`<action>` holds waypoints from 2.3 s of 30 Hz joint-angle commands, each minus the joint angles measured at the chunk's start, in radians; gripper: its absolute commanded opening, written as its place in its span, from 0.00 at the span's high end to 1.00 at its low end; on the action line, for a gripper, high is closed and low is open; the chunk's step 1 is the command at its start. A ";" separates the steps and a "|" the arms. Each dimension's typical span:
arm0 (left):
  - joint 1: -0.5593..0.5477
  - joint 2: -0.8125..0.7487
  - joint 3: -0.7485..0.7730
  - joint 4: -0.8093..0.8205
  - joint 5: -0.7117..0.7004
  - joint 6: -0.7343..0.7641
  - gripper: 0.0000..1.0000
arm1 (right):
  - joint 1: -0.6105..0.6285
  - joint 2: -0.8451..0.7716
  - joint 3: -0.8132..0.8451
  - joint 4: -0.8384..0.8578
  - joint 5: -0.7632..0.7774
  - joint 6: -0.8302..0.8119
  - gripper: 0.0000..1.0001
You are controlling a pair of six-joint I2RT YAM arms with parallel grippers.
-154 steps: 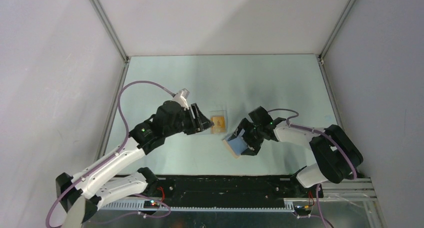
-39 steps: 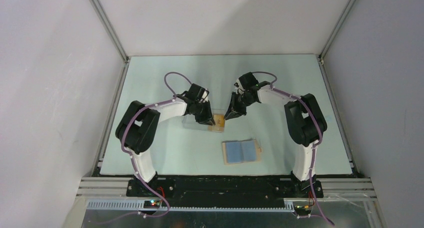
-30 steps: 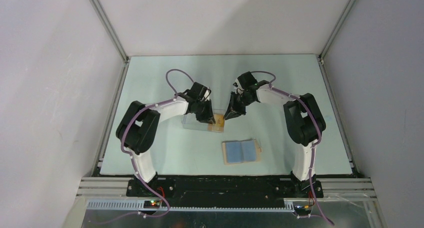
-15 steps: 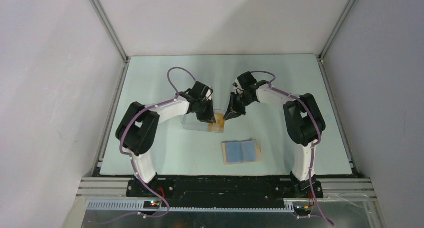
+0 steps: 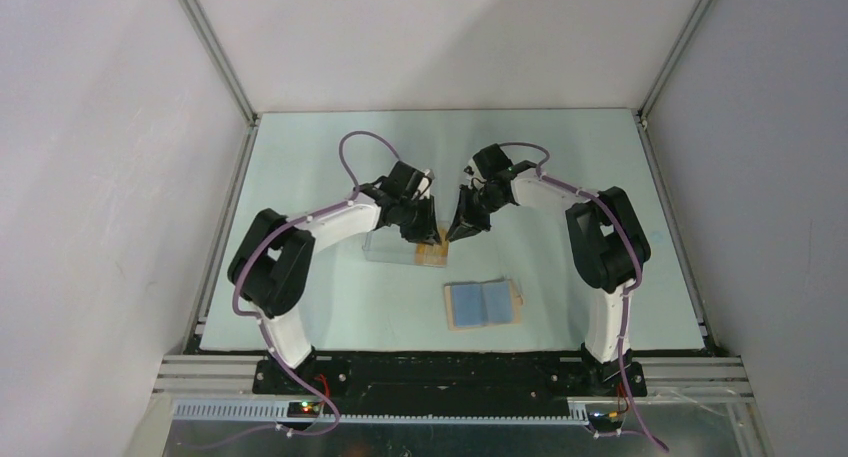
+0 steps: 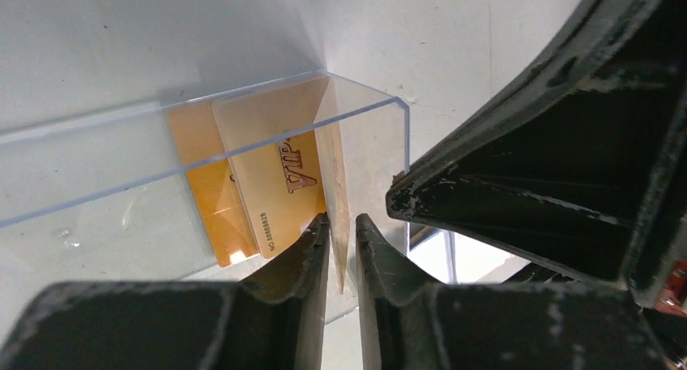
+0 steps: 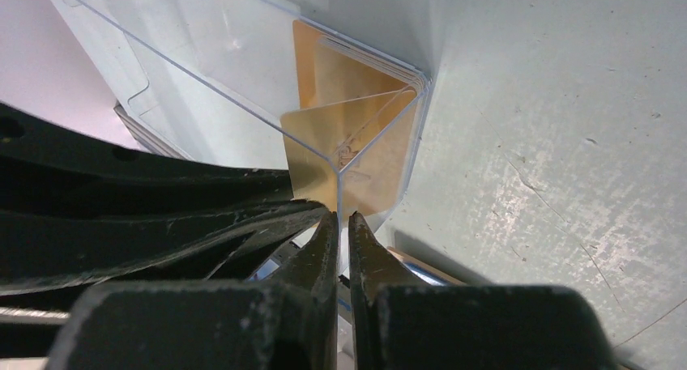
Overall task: Put the credit cards into the card holder
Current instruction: Pick up the credit card from the storage box.
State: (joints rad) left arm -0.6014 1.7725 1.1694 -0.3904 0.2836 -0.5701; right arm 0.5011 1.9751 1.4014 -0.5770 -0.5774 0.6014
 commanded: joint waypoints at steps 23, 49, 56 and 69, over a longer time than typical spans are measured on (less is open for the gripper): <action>-0.008 -0.487 -0.100 -0.003 -0.076 -0.054 1.00 | -0.051 -0.428 -0.130 0.078 -0.076 0.021 0.38; -0.008 -0.801 -0.542 0.896 0.303 -0.597 1.00 | -0.036 -0.742 -0.555 0.985 -0.474 0.545 0.55; -0.008 -0.778 -0.544 0.915 0.310 -0.608 1.00 | -0.009 -0.706 -0.555 1.078 -0.499 0.598 0.76; 0.005 -0.753 -0.654 0.916 0.256 -0.600 0.43 | -0.032 -0.802 -0.554 0.633 -0.348 0.251 1.00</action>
State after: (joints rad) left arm -0.6056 1.0164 0.5671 0.5030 0.5758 -1.1763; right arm 0.4850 1.2449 0.8429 0.3149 -1.0298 1.0836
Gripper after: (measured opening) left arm 0.501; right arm 0.010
